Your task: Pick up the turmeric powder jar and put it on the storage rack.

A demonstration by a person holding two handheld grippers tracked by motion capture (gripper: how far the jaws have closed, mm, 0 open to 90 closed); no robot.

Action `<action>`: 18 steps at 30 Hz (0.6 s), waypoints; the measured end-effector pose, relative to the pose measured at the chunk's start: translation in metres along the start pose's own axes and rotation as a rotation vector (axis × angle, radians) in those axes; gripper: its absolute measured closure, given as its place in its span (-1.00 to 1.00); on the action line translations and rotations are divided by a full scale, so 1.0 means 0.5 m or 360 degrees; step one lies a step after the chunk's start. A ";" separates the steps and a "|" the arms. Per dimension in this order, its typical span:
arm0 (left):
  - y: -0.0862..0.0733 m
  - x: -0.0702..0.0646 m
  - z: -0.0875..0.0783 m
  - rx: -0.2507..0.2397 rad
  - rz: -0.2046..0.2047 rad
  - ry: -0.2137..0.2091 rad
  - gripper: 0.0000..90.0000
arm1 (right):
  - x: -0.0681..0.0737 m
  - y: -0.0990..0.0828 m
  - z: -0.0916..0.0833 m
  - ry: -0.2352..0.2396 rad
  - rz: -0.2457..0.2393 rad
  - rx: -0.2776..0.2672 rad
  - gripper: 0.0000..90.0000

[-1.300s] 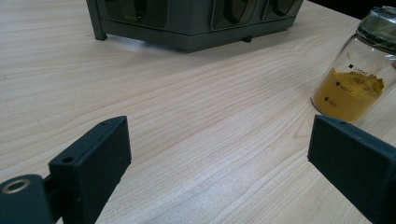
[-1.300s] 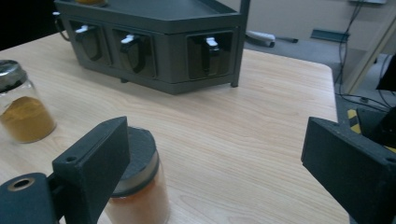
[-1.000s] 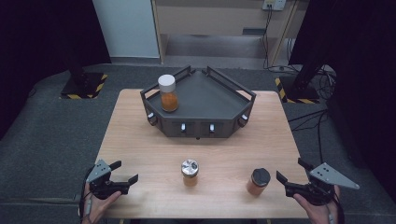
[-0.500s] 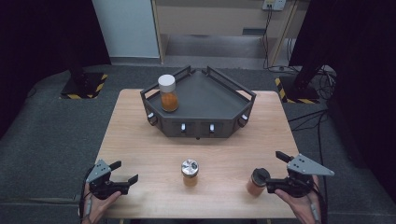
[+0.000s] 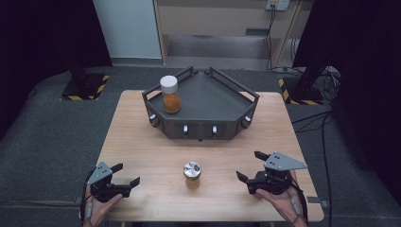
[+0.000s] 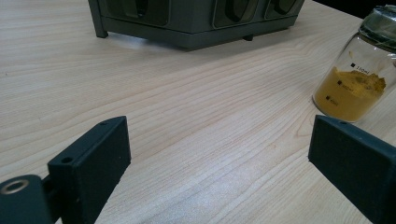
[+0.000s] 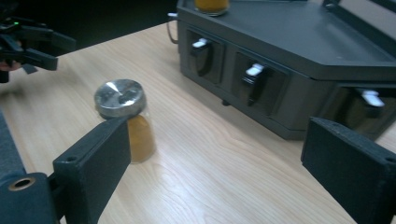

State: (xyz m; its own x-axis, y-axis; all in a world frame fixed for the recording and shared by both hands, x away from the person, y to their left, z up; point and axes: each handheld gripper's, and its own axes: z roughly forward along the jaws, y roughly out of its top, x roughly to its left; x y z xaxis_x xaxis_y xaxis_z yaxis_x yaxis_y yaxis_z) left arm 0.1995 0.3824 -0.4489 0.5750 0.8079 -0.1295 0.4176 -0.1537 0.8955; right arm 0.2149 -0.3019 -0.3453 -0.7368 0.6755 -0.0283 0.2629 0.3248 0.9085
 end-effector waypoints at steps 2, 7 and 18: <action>0.000 0.000 0.001 0.0003 0.0000 -0.0001 -0.90 | 0.004 0.006 0.010 0.0021 -0.0010 0.0010 -0.81; 0.001 0.000 0.002 0.0008 -0.0001 -0.0005 -0.90 | 0.009 0.018 0.036 0.0068 -0.0038 0.0029 -0.81; 0.001 0.000 0.002 0.0009 -0.0001 -0.0007 -0.90 | 0.021 0.036 0.083 0.0144 -0.0054 0.0061 -0.81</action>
State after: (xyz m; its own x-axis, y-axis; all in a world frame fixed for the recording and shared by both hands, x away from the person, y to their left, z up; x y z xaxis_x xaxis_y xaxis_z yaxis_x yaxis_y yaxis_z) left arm 0.2003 0.3819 -0.4489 0.5779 0.8054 -0.1318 0.4218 -0.1565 0.8931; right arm 0.2378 -0.2618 -0.3466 -0.7984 0.6018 -0.0195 0.2593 0.3729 0.8909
